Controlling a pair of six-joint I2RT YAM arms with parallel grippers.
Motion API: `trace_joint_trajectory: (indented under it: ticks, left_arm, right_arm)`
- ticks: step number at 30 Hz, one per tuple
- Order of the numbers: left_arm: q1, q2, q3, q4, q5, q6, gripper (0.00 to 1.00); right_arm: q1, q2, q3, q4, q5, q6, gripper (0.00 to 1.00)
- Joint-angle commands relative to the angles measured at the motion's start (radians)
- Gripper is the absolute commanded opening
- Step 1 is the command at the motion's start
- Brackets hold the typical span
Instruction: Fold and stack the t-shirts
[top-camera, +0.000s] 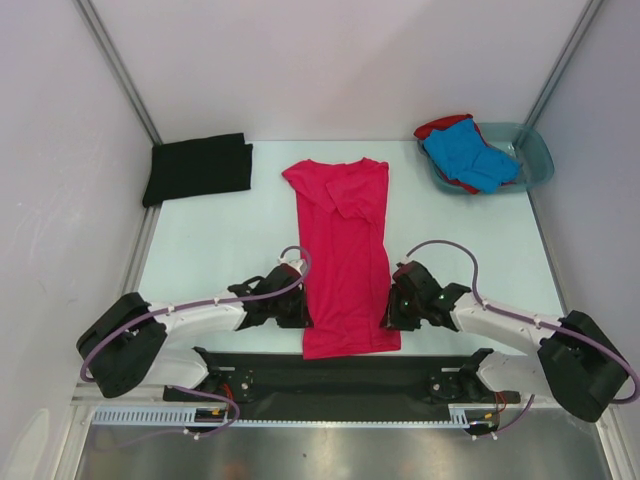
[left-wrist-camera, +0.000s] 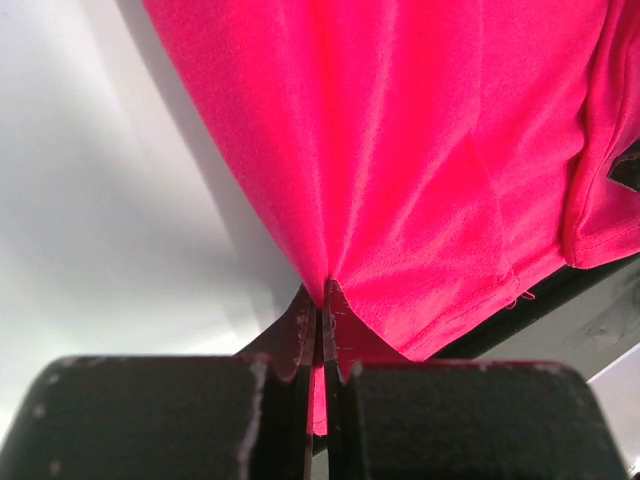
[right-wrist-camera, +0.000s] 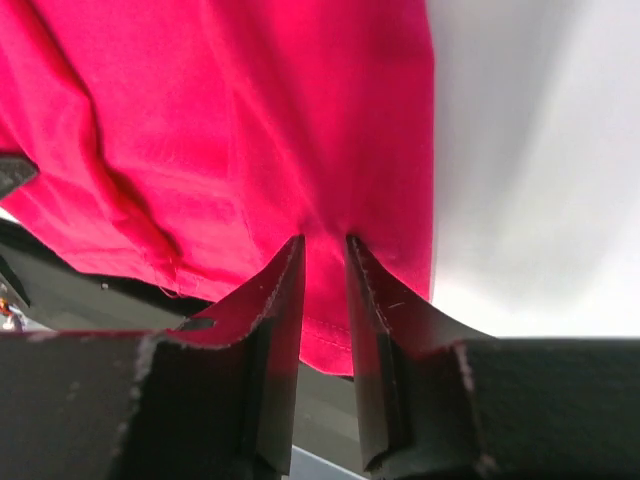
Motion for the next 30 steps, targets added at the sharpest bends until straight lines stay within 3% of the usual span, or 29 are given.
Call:
trace_joint_trajectory:
  ticks: [1, 4, 11, 14, 15, 17, 18, 19, 30]
  left_arm:
    - [-0.006, 0.008, -0.037, -0.106, -0.02, 0.008, 0.03]
    - [-0.007, -0.012, -0.039, -0.165, -0.057, 0.008, 0.04]
    - [-0.01, -0.079, -0.048, -0.298, -0.135, 0.006, 0.11]
    - [-0.01, -0.107, -0.066, -0.335, -0.152, 0.006, 0.22]
    - [-0.01, -0.116, -0.071, -0.34, -0.155, 0.005, 0.32]
    - [-0.01, -0.127, -0.08, -0.343, -0.152, 0.009, 0.43]
    - [-0.01, -0.129, -0.083, -0.343, -0.143, 0.011, 0.56]
    - [-0.012, -0.136, -0.083, -0.343, -0.142, 0.009, 0.6]
    - [-0.055, -0.348, -0.068, -0.303, -0.065, -0.023, 0.72]
  right_arm:
    - [0.027, 0.05, -0.019, -0.071, 0.097, 0.031, 0.28]
    - [0.064, 0.058, -0.001, -0.171, 0.243, 0.072, 0.28]
    - [0.095, 0.065, 0.007, -0.21, 0.289, 0.135, 0.29]
    - [0.101, 0.084, 0.007, -0.206, 0.291, 0.143, 0.29]
    - [0.103, 0.09, 0.005, -0.202, 0.289, 0.143, 0.29]
    - [0.106, 0.101, 0.005, -0.197, 0.286, 0.138, 0.29]
    - [0.107, 0.104, 0.007, -0.197, 0.286, 0.137, 0.29]
    - [0.107, 0.105, 0.005, -0.193, 0.285, 0.137, 0.29]
    - [0.116, 0.099, -0.003, -0.177, 0.268, 0.141, 0.29]
